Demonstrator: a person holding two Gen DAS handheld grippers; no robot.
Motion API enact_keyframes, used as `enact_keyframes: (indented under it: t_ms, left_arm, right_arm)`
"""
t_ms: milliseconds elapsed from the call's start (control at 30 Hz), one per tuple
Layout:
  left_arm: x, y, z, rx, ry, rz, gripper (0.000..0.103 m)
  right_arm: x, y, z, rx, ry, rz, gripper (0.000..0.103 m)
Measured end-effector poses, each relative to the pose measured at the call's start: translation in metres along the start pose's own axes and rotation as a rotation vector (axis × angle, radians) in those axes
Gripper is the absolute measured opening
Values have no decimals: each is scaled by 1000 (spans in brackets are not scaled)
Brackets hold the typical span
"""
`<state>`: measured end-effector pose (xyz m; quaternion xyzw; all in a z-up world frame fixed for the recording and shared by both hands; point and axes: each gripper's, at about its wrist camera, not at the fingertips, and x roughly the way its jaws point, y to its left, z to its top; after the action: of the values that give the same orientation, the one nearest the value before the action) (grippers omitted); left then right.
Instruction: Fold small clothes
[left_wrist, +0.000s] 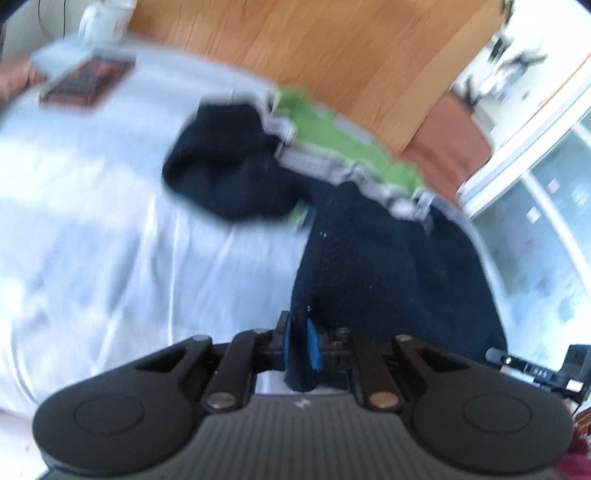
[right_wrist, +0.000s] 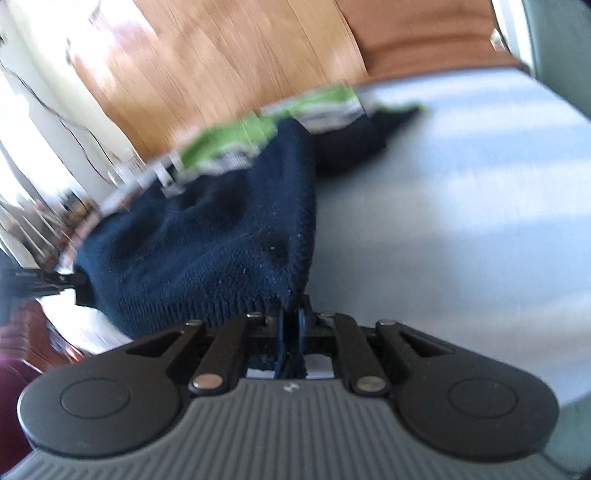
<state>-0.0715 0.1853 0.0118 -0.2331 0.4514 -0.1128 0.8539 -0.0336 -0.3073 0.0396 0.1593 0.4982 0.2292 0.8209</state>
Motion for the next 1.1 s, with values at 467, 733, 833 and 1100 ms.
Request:
enact_keyframes:
  t_ms: [467, 733, 833, 1100]
  left_arm:
    - [-59, 29, 60, -50, -249, 167, 41]
    - [0, 45, 90, -105, -179, 215, 48]
    - [9, 44, 94, -91, -174, 225, 52]
    - [24, 51, 99, -99, -163, 232, 53]
  right_arm:
    - [44, -72, 101, 219, -220, -38, 36]
    - [77, -64, 125, 210, -169, -30, 17]
    - [51, -70, 149, 108, -291, -238, 15]
    - [50, -123, 177, 62, -276, -631, 36]
